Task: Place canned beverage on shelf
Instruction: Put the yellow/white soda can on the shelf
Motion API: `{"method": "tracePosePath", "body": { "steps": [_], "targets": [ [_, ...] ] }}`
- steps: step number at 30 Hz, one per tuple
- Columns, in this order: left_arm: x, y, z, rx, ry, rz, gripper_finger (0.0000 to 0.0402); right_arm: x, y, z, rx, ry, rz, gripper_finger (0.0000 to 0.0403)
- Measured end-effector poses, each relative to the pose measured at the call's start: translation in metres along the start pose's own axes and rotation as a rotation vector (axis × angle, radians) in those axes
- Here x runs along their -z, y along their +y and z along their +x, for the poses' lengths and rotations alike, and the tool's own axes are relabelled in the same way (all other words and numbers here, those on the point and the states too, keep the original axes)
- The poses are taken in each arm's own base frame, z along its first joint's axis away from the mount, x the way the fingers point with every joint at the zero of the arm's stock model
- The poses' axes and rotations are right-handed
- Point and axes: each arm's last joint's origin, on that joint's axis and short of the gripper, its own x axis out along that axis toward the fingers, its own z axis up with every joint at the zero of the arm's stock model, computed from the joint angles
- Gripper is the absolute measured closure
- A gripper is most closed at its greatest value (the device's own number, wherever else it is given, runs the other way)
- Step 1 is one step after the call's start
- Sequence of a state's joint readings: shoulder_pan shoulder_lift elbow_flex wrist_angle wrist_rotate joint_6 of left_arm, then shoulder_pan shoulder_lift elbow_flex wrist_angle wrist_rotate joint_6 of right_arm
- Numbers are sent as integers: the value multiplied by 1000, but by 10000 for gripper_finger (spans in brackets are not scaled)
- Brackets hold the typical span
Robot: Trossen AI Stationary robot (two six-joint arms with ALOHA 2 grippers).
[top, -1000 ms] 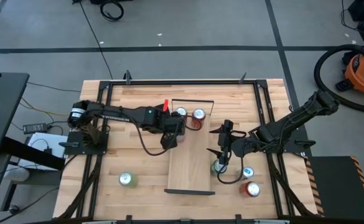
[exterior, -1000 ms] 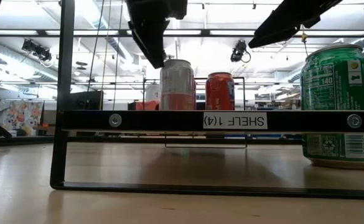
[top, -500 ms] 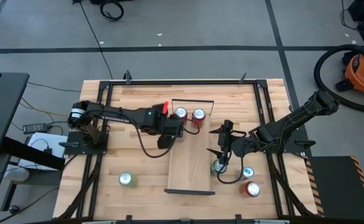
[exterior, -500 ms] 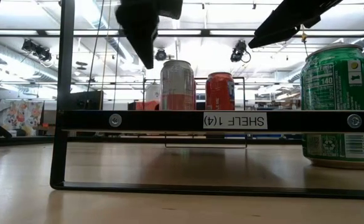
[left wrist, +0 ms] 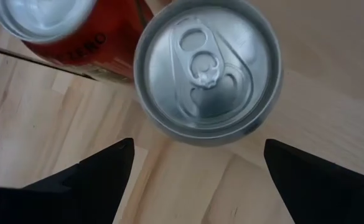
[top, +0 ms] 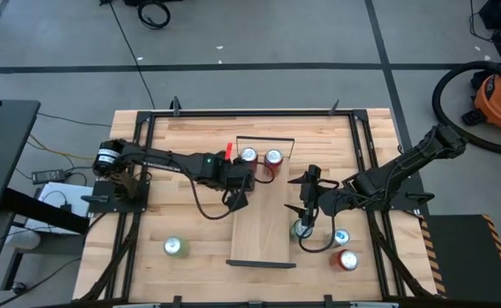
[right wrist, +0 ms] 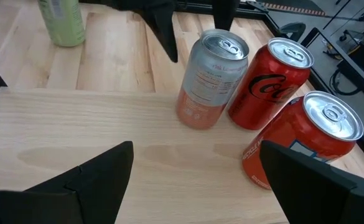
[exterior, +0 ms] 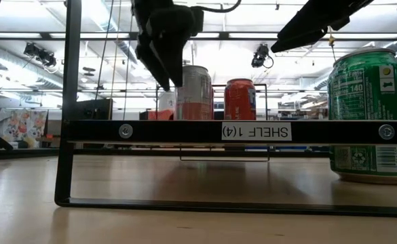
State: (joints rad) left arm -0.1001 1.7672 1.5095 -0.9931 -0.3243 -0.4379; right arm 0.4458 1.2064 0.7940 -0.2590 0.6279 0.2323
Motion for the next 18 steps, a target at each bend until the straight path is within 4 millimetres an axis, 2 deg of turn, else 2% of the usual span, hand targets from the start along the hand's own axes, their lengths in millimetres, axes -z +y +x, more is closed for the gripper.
{"method": "tracePosePath", "body": {
  "steps": [8,14,18],
  "targets": [
    [-1,0,3,-45,-43,69,40,0,0,0,0,0,0,43],
    [-1,1,3,-67,-48,130,84,0,0,0,0,0,0,43],
    [-1,3,3,-140,-61,172,119,0,0,0,0,1,0,43]
  ]
}}
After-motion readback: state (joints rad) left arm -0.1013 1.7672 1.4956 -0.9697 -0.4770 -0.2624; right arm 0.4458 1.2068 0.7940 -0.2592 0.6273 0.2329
